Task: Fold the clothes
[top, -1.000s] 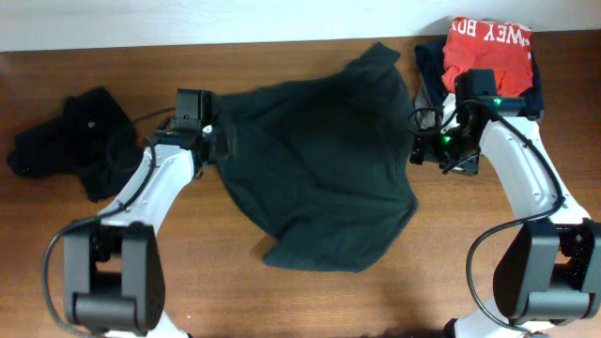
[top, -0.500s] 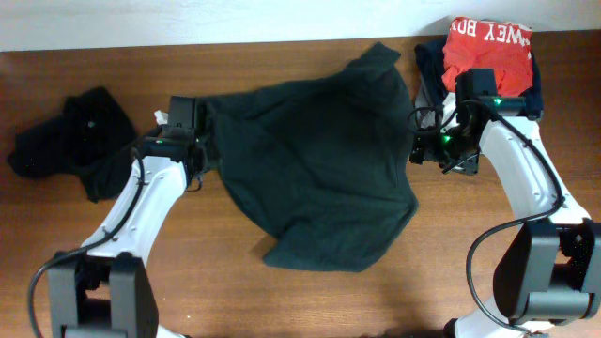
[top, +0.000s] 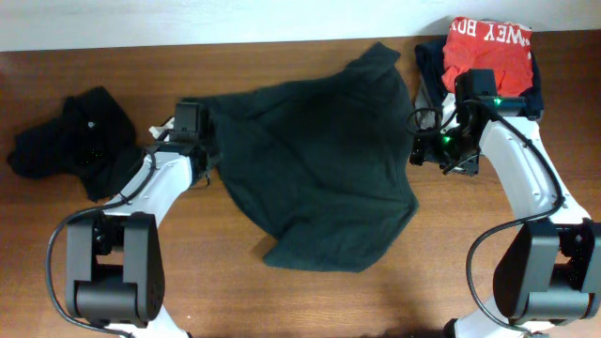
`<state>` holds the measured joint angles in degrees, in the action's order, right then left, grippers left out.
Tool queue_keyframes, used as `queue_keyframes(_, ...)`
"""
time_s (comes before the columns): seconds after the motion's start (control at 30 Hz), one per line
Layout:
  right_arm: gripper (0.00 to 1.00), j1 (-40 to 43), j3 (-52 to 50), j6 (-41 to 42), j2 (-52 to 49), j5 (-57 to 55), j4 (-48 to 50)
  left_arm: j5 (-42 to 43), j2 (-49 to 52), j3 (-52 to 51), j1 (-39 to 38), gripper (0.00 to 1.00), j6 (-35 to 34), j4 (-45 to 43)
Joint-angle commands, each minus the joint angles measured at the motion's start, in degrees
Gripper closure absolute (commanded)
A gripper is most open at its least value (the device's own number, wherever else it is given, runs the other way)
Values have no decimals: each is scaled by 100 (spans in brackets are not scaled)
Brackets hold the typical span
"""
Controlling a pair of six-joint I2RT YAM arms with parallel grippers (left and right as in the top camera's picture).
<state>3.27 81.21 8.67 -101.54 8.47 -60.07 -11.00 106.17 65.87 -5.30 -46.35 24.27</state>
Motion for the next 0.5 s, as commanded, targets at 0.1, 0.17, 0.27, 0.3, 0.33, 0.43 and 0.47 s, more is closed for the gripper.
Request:
queue_keyframes(0.1, 20, -35, 66, -96, -9, -13, -20, -61, 157, -33, 205, 54, -179, -79)
queue_keyframes(0.17, 20, -35, 66, -96, -9, -11, -20, -63, 219, -33, 210, 61, -177, -70)
queue_keyframes(0.27, 19, -35, 66, -96, -9, -13, -20, -63, 317, -33, 205, 75, -177, -87)
queue_keyframes(0.3, 19, -35, 66, -96, -11, -13, -20, -66, 345, -33, 210, 81, -177, -96)
queue_keyframes(0.33, 19, -35, 66, -96, -9, -13, -20, -74, 356, -33, 210, 92, -160, -109)
queue_keyframes(0.43, 19, -35, 66, -96, -9, -13, -20, -83, 321, 0, 227, 99, 179, -155)
queue_keyframes(0.47, 19, -35, 66, -96, -9, -13, -22, -81, 291, 42, 236, 99, 376, -151)
